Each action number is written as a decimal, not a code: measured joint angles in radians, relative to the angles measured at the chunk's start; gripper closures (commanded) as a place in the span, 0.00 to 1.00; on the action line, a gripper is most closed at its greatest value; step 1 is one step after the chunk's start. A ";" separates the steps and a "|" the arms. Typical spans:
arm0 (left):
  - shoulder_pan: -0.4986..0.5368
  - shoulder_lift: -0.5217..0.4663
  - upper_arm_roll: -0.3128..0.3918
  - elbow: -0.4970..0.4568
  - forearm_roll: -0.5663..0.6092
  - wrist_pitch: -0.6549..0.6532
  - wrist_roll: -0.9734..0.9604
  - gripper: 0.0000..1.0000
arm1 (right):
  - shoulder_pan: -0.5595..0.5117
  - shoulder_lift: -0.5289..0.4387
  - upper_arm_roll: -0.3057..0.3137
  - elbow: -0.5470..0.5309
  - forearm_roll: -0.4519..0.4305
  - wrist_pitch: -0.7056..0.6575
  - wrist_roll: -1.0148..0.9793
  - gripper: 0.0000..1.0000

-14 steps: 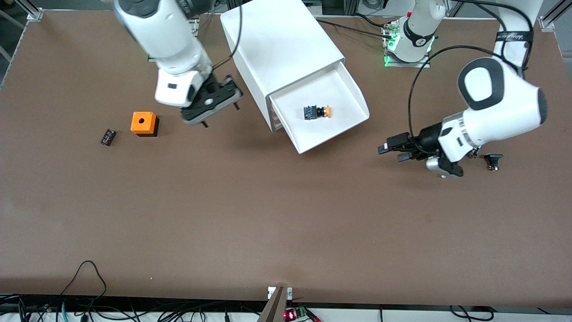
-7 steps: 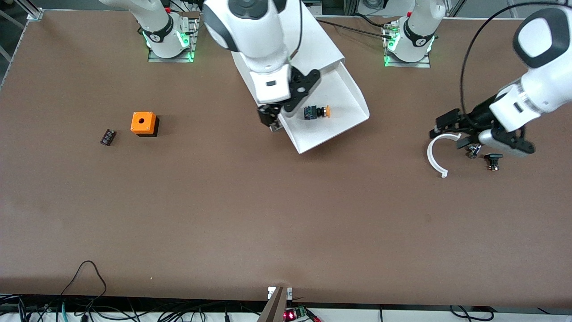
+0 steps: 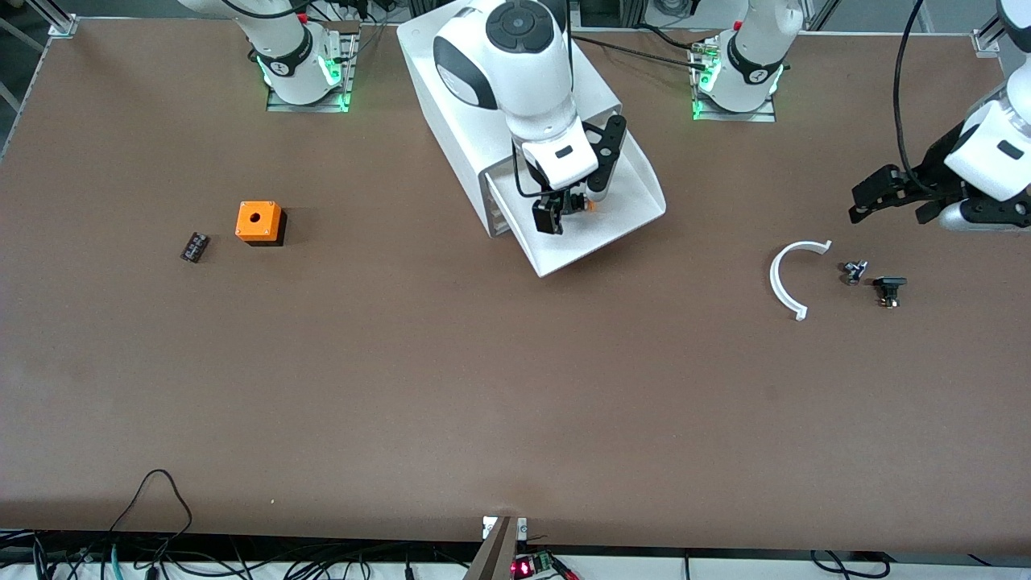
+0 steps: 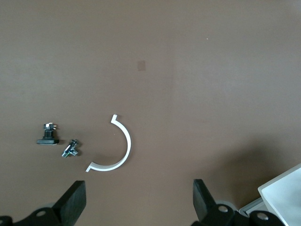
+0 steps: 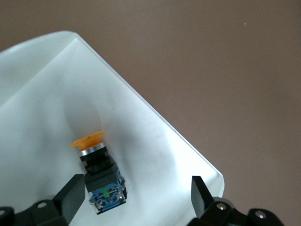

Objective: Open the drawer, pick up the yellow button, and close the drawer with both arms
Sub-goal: 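Lower the right gripper and grasp the yellow push button, then lift the yellow button out with the right gripper while the left gripper reaches the drawer, then push the drawer shut with the left gripper while the right gripper carries the button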

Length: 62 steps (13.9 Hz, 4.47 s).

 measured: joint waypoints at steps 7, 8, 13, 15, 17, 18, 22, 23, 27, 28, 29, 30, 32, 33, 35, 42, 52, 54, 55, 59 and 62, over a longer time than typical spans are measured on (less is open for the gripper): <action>0.000 0.005 0.002 0.001 0.062 -0.007 -0.005 0.00 | 0.008 0.008 0.000 0.002 0.000 -0.056 -0.094 0.00; 0.000 0.005 0.002 0.001 0.062 -0.007 -0.006 0.00 | 0.012 0.008 0.003 0.002 0.000 -0.068 -0.096 0.00; 0.000 0.005 0.002 0.002 0.062 -0.007 -0.006 0.00 | 0.022 0.022 0.026 0.002 0.000 -0.100 -0.099 0.00; 0.000 0.005 0.002 0.003 0.062 -0.007 -0.007 0.00 | 0.024 0.043 0.026 0.002 0.000 -0.100 -0.108 0.00; 0.000 0.005 0.002 0.004 0.062 -0.007 -0.008 0.00 | 0.024 0.061 0.026 0.002 0.000 -0.099 -0.112 0.00; 0.000 0.005 0.002 0.004 0.062 -0.007 -0.008 0.00 | 0.024 0.066 0.026 0.002 0.000 -0.098 -0.113 0.00; 0.000 0.005 0.002 0.005 0.062 -0.007 -0.009 0.00 | 0.024 0.072 0.026 0.003 0.000 -0.098 -0.116 0.30; 0.000 0.005 0.002 0.005 0.062 -0.007 -0.010 0.00 | 0.025 0.072 0.026 0.004 0.000 -0.098 -0.116 0.37; 0.000 0.005 0.002 0.006 0.062 -0.007 -0.012 0.00 | 0.027 0.071 0.026 0.018 0.000 -0.097 -0.120 0.56; 0.000 0.005 0.002 0.006 0.062 -0.007 -0.012 0.00 | 0.028 0.071 0.026 0.019 0.000 -0.097 -0.120 0.58; 0.000 0.005 0.002 0.006 0.062 -0.007 -0.012 0.00 | 0.028 0.071 0.026 0.019 0.000 -0.097 -0.121 0.60; 0.000 0.005 0.002 0.006 0.062 -0.007 -0.012 0.00 | 0.028 0.071 0.026 0.020 0.000 -0.097 -0.121 0.64; 0.000 0.005 0.002 0.006 0.062 -0.007 -0.012 0.00 | 0.029 0.071 0.026 0.022 0.000 -0.097 -0.121 0.68; 0.000 0.005 0.002 0.006 0.062 -0.007 -0.012 0.00 | 0.029 0.071 0.026 0.027 0.000 -0.096 -0.121 0.70; -0.001 0.005 0.002 0.006 0.062 -0.007 -0.012 0.00 | 0.028 0.068 0.024 0.059 0.000 -0.091 -0.121 0.73; -0.008 0.015 -0.013 0.005 0.062 0.034 -0.012 0.00 | -0.063 -0.024 -0.032 0.125 -0.004 -0.096 0.237 0.72; -0.179 0.248 -0.176 -0.062 0.062 0.307 -0.647 0.00 | -0.350 -0.176 -0.154 -0.302 -0.016 -0.124 0.669 0.72; -0.233 0.307 -0.177 -0.070 0.062 0.362 -0.761 0.00 | -0.401 -0.192 -0.159 -0.375 -0.044 -0.122 0.687 0.72; -0.256 0.331 -0.178 -0.073 0.062 0.384 -0.810 0.00 | -0.429 -0.195 -0.159 -0.408 -0.049 -0.118 0.689 0.72; -0.324 0.365 -0.178 -0.111 0.062 0.462 -0.965 0.00 | -0.505 -0.196 -0.161 -0.577 -0.077 -0.009 0.670 0.72; -0.343 0.365 -0.193 -0.149 0.062 0.476 -0.990 0.00 | -0.558 -0.196 -0.161 -0.673 -0.096 0.114 0.569 0.72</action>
